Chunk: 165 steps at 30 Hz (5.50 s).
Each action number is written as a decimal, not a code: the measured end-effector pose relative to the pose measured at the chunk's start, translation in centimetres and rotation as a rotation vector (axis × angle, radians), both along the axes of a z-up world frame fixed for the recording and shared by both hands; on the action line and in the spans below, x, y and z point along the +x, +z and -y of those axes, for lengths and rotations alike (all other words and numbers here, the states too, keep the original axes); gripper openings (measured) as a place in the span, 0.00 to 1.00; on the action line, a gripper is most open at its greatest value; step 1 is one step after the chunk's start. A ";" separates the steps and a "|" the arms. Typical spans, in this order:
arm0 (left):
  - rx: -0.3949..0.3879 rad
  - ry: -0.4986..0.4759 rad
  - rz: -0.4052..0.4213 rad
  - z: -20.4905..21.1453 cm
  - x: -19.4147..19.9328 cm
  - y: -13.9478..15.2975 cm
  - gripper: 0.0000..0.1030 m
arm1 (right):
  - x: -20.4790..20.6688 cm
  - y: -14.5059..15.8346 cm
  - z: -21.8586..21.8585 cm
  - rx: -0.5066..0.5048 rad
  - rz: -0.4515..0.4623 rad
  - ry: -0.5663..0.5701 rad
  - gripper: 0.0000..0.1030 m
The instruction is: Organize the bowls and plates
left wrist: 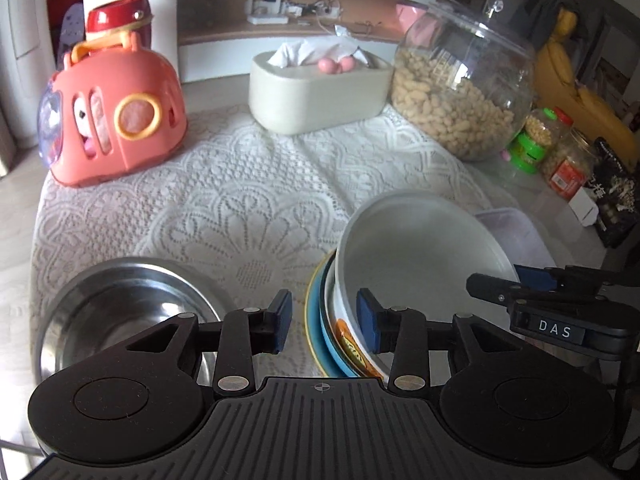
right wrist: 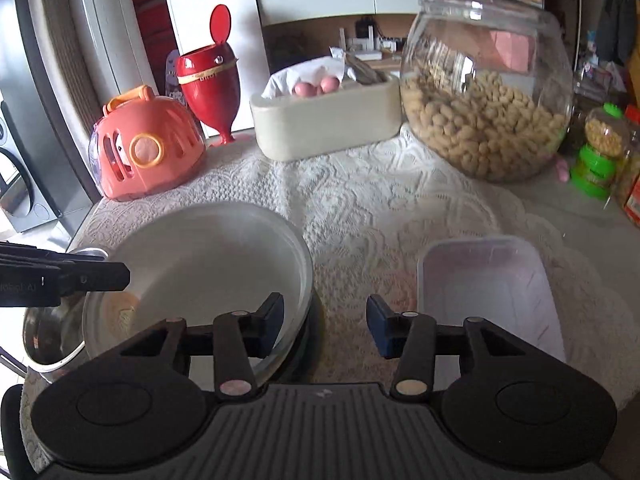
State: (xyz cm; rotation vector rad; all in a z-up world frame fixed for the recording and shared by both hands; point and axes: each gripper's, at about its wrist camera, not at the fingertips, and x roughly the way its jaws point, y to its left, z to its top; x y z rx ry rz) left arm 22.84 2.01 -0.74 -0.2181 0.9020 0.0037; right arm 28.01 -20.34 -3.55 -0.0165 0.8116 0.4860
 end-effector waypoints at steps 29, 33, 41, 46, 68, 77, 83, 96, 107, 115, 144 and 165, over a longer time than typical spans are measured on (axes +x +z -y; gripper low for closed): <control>-0.144 0.063 -0.032 -1.1 0.9 -1.5 0.31 | 2.3 -4.9 -1.0 0.194 -0.265 0.097 0.49; -0.101 0.110 -0.037 -2.1 0.6 -0.7 0.56 | 2.6 -5.1 -0.4 0.225 -0.268 0.090 0.49; -0.331 0.131 -0.188 -2.7 2.3 -5.5 0.53 | 2.2 -5.2 -0.5 0.236 -0.270 0.097 0.49; -0.296 0.102 -0.155 -1.5 2.9 -5.6 0.53 | 2.5 -5.4 -0.4 0.257 -0.306 0.100 0.51; -0.337 0.082 -0.309 -1.6 -0.5 -6.1 0.51 | 2.7 -4.4 -2.4 0.145 -0.517 0.167 0.55; -0.328 0.032 -0.273 -1.2 -1.2 -6.0 0.56 | 1.0 -4.5 -2.5 0.071 -0.453 0.227 0.68; -0.290 0.032 -0.246 -0.5 -1.5 -5.9 0.59 | 0.9 -5.0 -1.7 0.083 -0.442 0.197 0.72; -0.348 0.080 -0.206 -1.1 -2.3 -6.2 0.58 | 1.4 -7.6 0.9 0.396 -0.614 0.101 1.00; -0.367 0.071 -0.234 -1.7 -2.0 -6.4 0.55 | 1.2 -9.5 1.6 0.591 -0.737 0.089 1.00; -0.357 0.075 -0.230 -1.5 -2.0 -6.3 0.55 | 1.2 -10.7 1.5 0.701 -0.777 0.154 1.00; -0.436 -0.013 -0.120 -4.1 -3.5 -6.9 0.38 | -0.6 -2.0 -12.7 -0.645 -0.173 0.330 1.00; -0.470 -0.011 -0.087 -4.4 -4.5 -7.1 0.42 | 1.4 -3.5 -10.1 -0.534 -0.567 0.207 0.89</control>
